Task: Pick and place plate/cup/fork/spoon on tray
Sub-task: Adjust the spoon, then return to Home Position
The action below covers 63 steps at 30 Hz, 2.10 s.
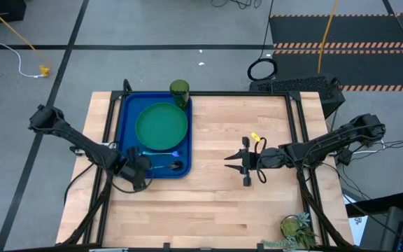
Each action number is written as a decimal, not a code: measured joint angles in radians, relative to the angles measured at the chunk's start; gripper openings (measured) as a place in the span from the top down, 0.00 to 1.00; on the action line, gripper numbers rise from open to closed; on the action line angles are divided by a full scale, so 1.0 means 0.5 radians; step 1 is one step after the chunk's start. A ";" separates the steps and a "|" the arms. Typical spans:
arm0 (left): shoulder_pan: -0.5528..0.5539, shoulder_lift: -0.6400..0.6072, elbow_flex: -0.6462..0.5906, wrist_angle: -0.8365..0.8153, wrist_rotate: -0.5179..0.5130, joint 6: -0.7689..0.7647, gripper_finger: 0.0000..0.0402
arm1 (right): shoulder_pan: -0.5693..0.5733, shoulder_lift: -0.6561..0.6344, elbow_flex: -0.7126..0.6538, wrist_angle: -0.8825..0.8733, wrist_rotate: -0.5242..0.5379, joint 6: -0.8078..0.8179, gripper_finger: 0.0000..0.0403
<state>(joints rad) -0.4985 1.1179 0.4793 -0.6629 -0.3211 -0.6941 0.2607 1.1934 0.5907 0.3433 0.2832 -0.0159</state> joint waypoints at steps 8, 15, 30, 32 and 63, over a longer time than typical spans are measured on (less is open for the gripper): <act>-0.028 0.015 0.000 -0.098 0.013 -0.043 0.90 | 0.000 0.000 0.000 -0.038 -0.001 0.000 0.75; -0.028 0.015 -0.036 -0.152 0.014 -0.044 0.90 | 0.002 0.000 0.000 -0.038 -0.002 0.000 0.75; -0.027 0.013 -0.119 -0.021 0.056 -0.052 0.96 | 0.002 0.000 0.000 -0.038 -0.002 0.000 0.75; -0.026 0.014 -0.120 -0.022 0.034 -0.051 0.96 | 0.002 0.000 0.000 -0.038 -0.002 0.000 0.75; -0.026 0.016 0.013 -0.013 -0.162 -0.027 0.98 | 0.002 0.000 0.000 -0.024 -0.002 -0.019 0.75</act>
<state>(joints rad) -0.5117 1.1259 0.4858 -0.6692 -0.4019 -0.7074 0.2617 1.1934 0.5907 0.3315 0.2821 -0.0256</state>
